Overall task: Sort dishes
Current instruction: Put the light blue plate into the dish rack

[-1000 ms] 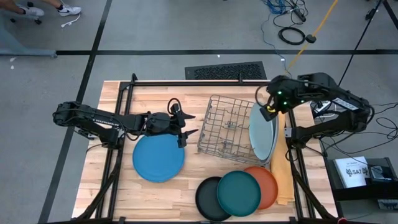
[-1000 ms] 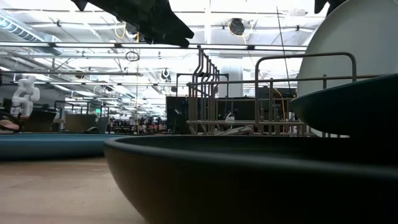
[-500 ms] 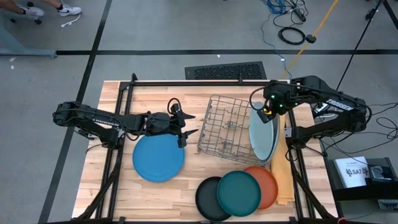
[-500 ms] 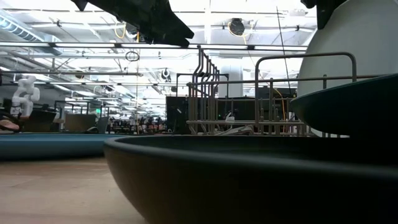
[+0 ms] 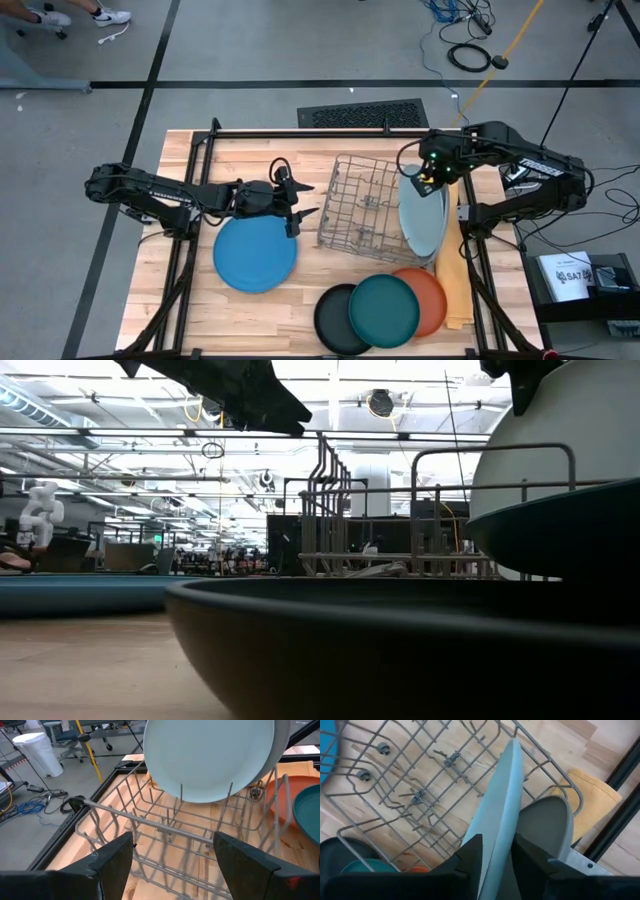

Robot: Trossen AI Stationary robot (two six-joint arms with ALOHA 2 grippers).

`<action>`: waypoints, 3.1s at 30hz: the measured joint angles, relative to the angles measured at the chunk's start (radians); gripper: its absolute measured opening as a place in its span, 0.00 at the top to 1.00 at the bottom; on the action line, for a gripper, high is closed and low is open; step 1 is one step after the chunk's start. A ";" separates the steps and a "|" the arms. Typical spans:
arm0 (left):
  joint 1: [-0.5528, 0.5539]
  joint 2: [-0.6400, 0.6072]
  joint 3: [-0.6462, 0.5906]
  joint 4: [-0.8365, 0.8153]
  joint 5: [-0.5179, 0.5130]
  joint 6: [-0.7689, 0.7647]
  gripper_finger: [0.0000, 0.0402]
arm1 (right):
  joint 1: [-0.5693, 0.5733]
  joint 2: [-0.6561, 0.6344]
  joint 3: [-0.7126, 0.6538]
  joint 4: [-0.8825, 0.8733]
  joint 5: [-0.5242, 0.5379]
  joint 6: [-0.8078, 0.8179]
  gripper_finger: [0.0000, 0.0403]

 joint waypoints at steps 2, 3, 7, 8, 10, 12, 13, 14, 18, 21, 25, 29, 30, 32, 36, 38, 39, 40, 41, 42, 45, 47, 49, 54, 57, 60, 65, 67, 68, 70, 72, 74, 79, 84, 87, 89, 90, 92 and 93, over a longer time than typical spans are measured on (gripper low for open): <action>0.000 0.000 0.000 -0.001 0.000 0.000 0.32 | 0.000 0.001 0.000 0.000 -0.001 0.003 0.80; 0.000 0.000 0.000 -0.001 0.000 0.000 0.32 | 0.000 0.001 0.002 0.000 -0.002 0.008 0.82; 0.000 0.000 0.000 -0.001 0.000 0.000 0.32 | 0.002 0.007 0.032 -0.002 -0.008 0.025 0.90; 0.000 0.000 0.000 -0.001 0.000 0.000 0.32 | 0.002 0.006 0.045 -0.005 -0.007 0.024 0.92; 0.000 0.000 0.000 -0.001 0.000 0.000 0.32 | 0.002 0.003 0.075 -0.009 0.008 0.020 0.95; 0.000 0.000 0.000 -0.001 0.000 0.000 0.32 | 0.002 0.003 0.103 -0.002 0.019 0.020 0.96; 0.000 0.000 0.000 -0.001 0.000 0.000 0.32 | 0.002 0.004 0.117 -0.001 0.027 0.029 0.96; 0.000 0.000 0.000 -0.001 0.000 0.000 0.32 | 0.002 0.004 0.128 0.005 0.036 0.029 0.97; 0.000 0.000 0.000 -0.001 0.000 0.000 0.32 | 0.002 0.002 0.149 0.025 0.059 0.031 0.97; 0.000 0.000 0.000 -0.001 0.000 0.000 0.32 | 0.002 0.007 0.146 0.007 0.086 0.021 0.97; 0.000 0.000 0.000 -0.001 0.000 0.000 0.32 | 0.002 0.018 0.147 0.008 0.116 0.011 0.97; 0.000 0.000 0.000 -0.001 0.000 0.000 0.32 | 0.002 0.020 0.147 0.009 0.116 0.004 0.97; 0.000 0.000 0.000 -0.001 0.000 0.000 0.32 | 0.002 0.020 0.147 0.012 0.116 0.004 0.97; 0.000 0.000 0.000 -0.001 0.000 0.000 0.32 | 0.002 0.020 0.147 0.027 0.117 -0.003 0.97; 0.000 0.000 0.000 -0.001 0.000 0.000 0.32 | 0.002 0.020 0.147 0.084 0.123 -0.032 0.97; 0.000 0.000 0.000 0.000 0.000 0.000 0.32 | 0.002 0.020 0.147 0.123 0.123 -0.055 0.97; 0.000 0.000 0.000 0.000 0.000 0.000 0.32 | 0.002 0.020 0.147 0.143 0.124 -0.065 0.97; 0.000 0.000 0.000 0.000 -0.001 0.000 0.32 | 0.002 0.020 0.147 0.166 0.123 -0.077 0.97; 0.000 0.000 0.000 0.000 -0.007 0.001 0.32 | 0.002 0.020 0.147 0.186 0.123 -0.091 0.97; 0.000 0.000 0.000 0.003 -0.014 0.003 0.32 | 0.002 0.020 0.147 0.202 0.123 -0.107 0.97; 0.001 -0.006 0.000 0.053 -0.064 0.005 0.32 | 0.002 0.021 0.147 0.243 0.140 -0.166 0.97; 0.003 -0.023 0.002 0.102 -0.085 0.001 0.32 | 0.002 0.023 0.147 0.258 0.174 -0.211 0.97; 0.010 -0.045 0.021 0.129 -0.103 0.001 0.32 | 0.002 0.023 0.147 0.267 0.216 -0.263 0.97; 0.099 -0.058 0.161 0.084 -0.042 0.085 0.32 | 0.014 0.023 0.147 0.284 0.320 -0.369 0.97; 0.179 0.006 0.326 -0.096 0.105 0.178 0.32 | 0.043 0.023 0.147 0.322 0.367 -0.435 0.97; 0.234 0.093 0.498 -0.318 0.191 0.336 0.32 | 0.079 0.023 0.147 0.362 0.388 -0.474 0.97; 0.273 0.198 0.705 -0.473 0.221 0.492 0.32 | 0.146 0.023 0.147 0.378 0.472 -0.497 0.97; 0.282 0.233 0.763 -0.504 0.250 0.505 0.32 | 0.175 0.023 0.147 0.379 0.510 -0.498 0.97; 0.286 0.251 0.786 -0.524 0.268 0.505 0.32 | 0.191 0.023 0.147 0.382 0.524 -0.500 0.97; 0.291 0.290 0.833 -0.557 0.286 0.504 0.32 | 0.223 0.024 0.147 0.394 0.547 -0.506 0.97; 0.291 0.327 0.861 -0.583 0.287 0.502 0.32 | 0.253 0.027 0.147 0.411 0.573 -0.513 0.97; 0.290 0.362 0.885 -0.596 0.296 0.499 0.34 | 0.277 0.030 0.147 0.420 0.594 -0.517 0.97; 0.290 0.407 0.903 -0.573 0.231 0.496 0.48 | 0.324 0.034 0.147 0.427 0.626 -0.517 0.97; 0.288 0.408 0.905 -0.569 0.221 0.500 0.75 | 0.378 0.045 0.146 0.442 0.678 -0.513 0.97; 0.284 0.407 0.905 -0.572 0.222 0.520 0.94 | 0.395 0.047 0.146 0.436 0.689 -0.523 0.97; 0.281 0.405 0.905 -0.570 0.218 0.540 0.96 | 0.410 0.047 0.146 0.436 0.687 -0.524 0.96; 0.279 0.405 0.905 -0.567 0.217 0.559 0.97 | 0.418 0.047 0.146 0.436 0.683 -0.524 0.95; 0.272 0.405 0.905 -0.566 0.211 0.598 0.98 | 0.437 0.047 0.146 0.435 0.670 -0.531 0.91; 0.269 0.404 0.905 -0.564 0.211 0.617 0.98 | 0.451 0.047 0.146 0.435 0.666 -0.531 0.88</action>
